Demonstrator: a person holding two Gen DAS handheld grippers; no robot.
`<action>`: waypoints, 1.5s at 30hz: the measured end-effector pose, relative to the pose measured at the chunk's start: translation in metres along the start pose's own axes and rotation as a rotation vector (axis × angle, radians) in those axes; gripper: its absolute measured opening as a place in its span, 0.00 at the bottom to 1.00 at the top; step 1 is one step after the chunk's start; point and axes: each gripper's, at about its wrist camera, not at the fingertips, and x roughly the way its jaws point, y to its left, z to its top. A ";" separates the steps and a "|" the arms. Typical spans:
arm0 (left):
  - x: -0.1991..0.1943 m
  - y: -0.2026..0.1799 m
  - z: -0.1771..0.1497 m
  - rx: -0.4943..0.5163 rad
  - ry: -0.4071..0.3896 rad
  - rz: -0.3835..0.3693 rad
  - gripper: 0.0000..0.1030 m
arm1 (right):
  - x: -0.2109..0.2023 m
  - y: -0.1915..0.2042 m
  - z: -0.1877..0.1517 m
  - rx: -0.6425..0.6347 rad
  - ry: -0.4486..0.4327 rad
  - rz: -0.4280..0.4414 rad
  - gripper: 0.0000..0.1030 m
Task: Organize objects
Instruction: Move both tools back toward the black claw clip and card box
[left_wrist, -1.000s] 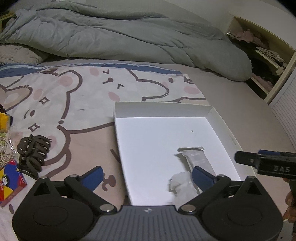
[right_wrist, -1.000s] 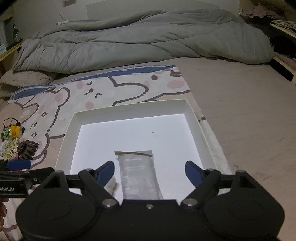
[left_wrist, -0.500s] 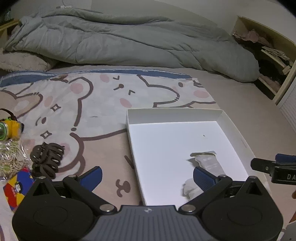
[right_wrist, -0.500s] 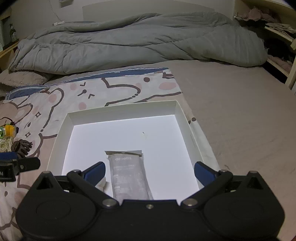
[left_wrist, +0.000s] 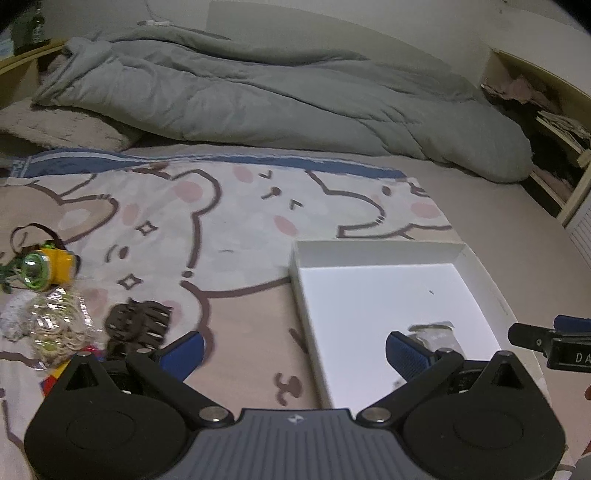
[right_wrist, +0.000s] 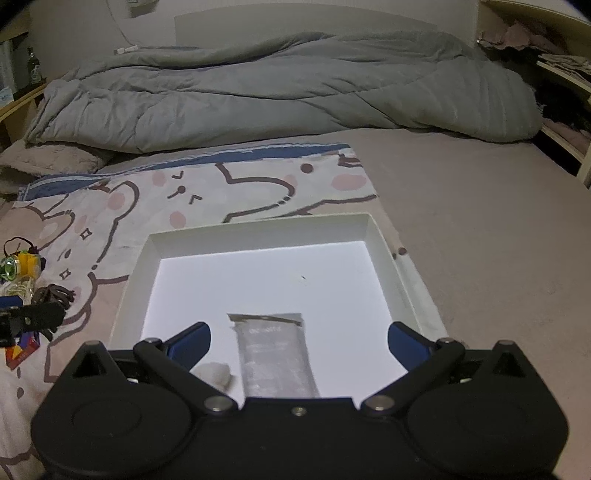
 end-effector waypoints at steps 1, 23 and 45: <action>-0.002 0.005 0.002 -0.005 -0.004 0.007 1.00 | 0.000 0.004 0.001 -0.003 -0.003 0.003 1.00; -0.052 0.106 0.010 -0.085 -0.083 0.146 1.00 | 0.006 0.123 0.030 -0.155 -0.045 0.173 1.00; -0.104 0.182 -0.001 -0.088 -0.169 0.275 1.00 | -0.008 0.228 0.041 -0.253 -0.139 0.352 1.00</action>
